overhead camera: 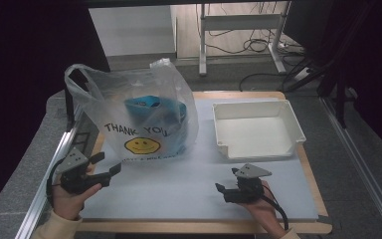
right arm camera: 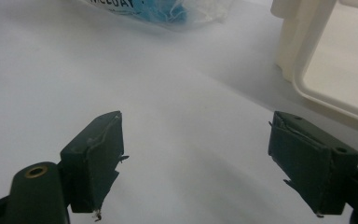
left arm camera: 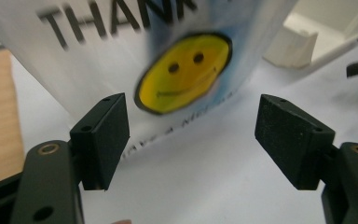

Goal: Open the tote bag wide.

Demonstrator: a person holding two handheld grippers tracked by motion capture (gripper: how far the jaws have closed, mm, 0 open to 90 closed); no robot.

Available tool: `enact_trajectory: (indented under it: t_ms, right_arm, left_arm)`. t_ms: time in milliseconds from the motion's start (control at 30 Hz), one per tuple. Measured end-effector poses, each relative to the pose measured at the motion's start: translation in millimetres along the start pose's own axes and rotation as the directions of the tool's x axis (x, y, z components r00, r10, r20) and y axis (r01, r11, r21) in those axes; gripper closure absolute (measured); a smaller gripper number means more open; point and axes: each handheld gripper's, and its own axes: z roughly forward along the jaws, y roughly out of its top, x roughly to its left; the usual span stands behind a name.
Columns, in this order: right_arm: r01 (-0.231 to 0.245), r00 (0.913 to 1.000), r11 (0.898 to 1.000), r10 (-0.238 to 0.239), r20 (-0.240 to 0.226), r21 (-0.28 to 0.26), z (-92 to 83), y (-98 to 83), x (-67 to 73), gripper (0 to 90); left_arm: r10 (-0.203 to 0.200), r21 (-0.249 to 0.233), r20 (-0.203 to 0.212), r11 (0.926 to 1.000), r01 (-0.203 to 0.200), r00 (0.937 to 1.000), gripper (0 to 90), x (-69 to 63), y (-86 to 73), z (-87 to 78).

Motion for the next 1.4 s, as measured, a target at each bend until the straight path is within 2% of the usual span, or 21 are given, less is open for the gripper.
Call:
enact_trajectory:
  t_ms: [167, 467, 633, 1000, 1267, 1400]
  right_arm:
    - [-0.002, 1.0, 1.0, 0.002, 0.0, 0.01, 0.2, -0.9, -1.3, 18.1]
    - [-0.007, 1.0, 1.0, 0.007, 0.006, 0.014, -0.3, -1.5, -3.3, 18.1]
    - [-0.005, 1.0, 1.0, 0.005, 0.007, 0.024, 1.1, -1.4, -2.3, 18.1]
    - [-0.005, 1.0, 1.0, 0.005, 0.003, 0.024, 0.6, -1.8, -3.0, 18.1]
    - [-0.002, 1.0, 1.0, 0.002, 0.006, 0.028, 0.5, -1.9, -4.1, 18.1]
    - [-0.003, 1.0, 0.999, 0.002, 0.005, 0.033, 0.8, -2.1, -3.4, 18.1]
  left_arm:
    - [0.003, -0.012, -0.008, 0.9999, -0.003, 1.0, 25.0, 7.4, 16.4, -5.6]
    - [-0.011, -0.043, -0.035, 0.999, 0.009, 0.9993, 24.6, 21.3, 33.4, -15.2]
    - [-0.032, -0.063, -0.036, 0.9976, 0.029, 0.9989, 24.5, 33.4, 46.4, -20.3]
    - [-0.043, -0.08, -0.07, 0.9961, 0.037, 0.9966, 24.5, 49.2, 65.4, -22.9]
    - [-0.047, -0.082, -0.098, 0.9959, 0.039, 0.9941, 26.3, 67.1, 82.6, -25.4]
    - [-0.069, -0.089, -0.115, 0.9943, 0.059, 0.991, 26.3, 78.2, 87.5, -23.8]
